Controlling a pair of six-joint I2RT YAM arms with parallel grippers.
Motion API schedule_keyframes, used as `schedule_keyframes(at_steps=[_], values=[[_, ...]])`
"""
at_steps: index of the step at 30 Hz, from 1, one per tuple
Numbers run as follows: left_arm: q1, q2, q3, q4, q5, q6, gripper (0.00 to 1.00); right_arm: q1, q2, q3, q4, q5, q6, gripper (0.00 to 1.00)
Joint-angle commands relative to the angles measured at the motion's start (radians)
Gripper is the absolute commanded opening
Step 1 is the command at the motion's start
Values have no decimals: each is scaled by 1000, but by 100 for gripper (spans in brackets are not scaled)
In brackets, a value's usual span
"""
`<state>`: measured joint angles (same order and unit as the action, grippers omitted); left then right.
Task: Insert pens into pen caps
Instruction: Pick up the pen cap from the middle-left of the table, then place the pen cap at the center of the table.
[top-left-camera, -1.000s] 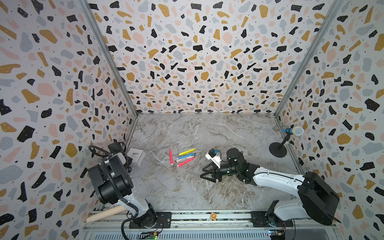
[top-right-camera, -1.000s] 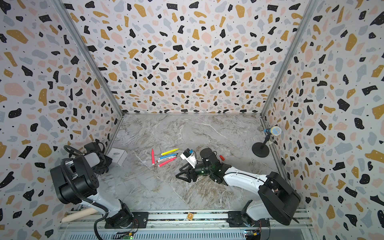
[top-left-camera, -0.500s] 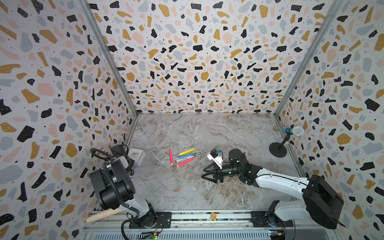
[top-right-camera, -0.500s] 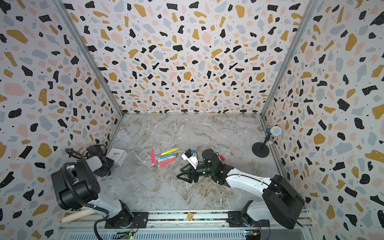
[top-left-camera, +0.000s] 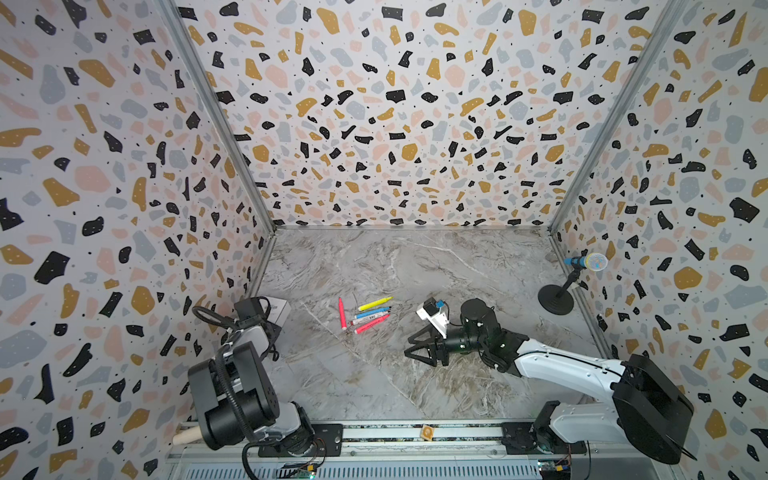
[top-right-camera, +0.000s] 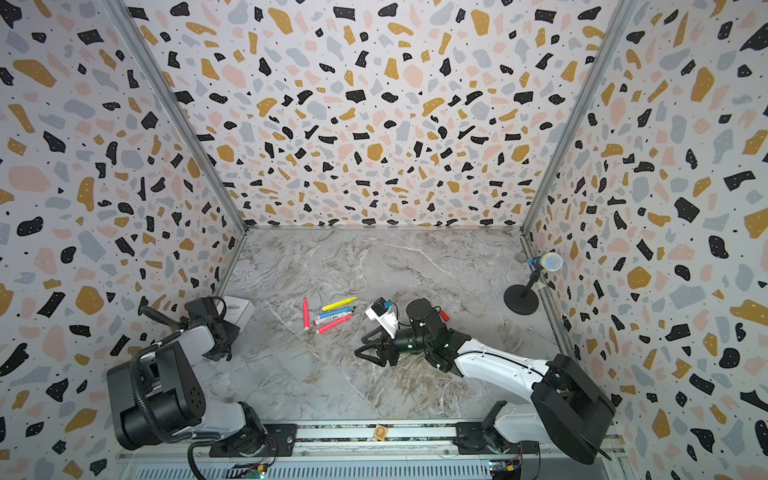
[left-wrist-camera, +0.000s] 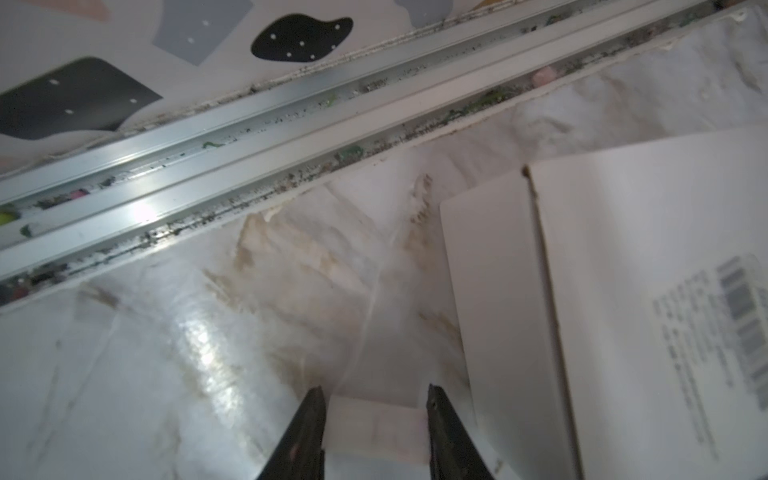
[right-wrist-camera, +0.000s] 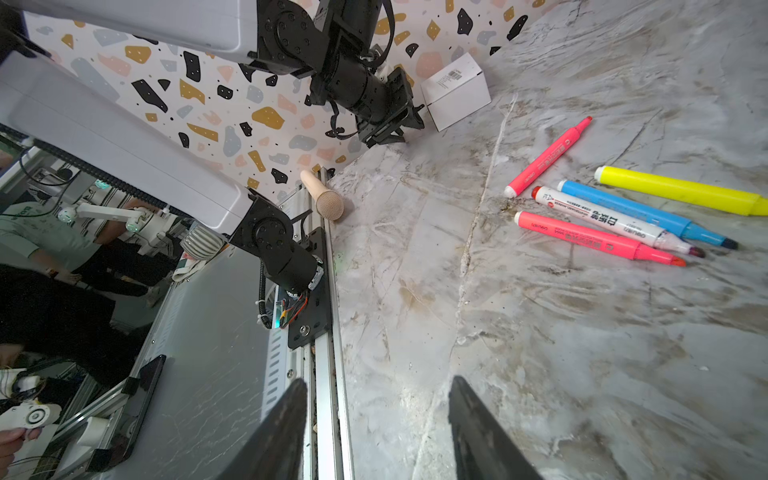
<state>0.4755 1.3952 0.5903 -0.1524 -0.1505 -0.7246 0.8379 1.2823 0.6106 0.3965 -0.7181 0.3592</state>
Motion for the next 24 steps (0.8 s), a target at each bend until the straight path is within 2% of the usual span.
schedule_keyframes(at_steps=[1, 12, 18, 24], values=[[-9, -69, -31, -7, 31, -18, 28, 4, -37, -5, 6, 11, 5, 55], [-64, -265, -181, -21, 151, -35, 27, -6, -74, -8, -42, 97, 20, 53], [-105, -369, -191, -69, 190, -46, 27, -34, -107, -36, -39, 133, 38, 50], [-139, -384, -188, -86, 241, -40, 26, -77, -144, -90, -3, 143, 66, 49]])
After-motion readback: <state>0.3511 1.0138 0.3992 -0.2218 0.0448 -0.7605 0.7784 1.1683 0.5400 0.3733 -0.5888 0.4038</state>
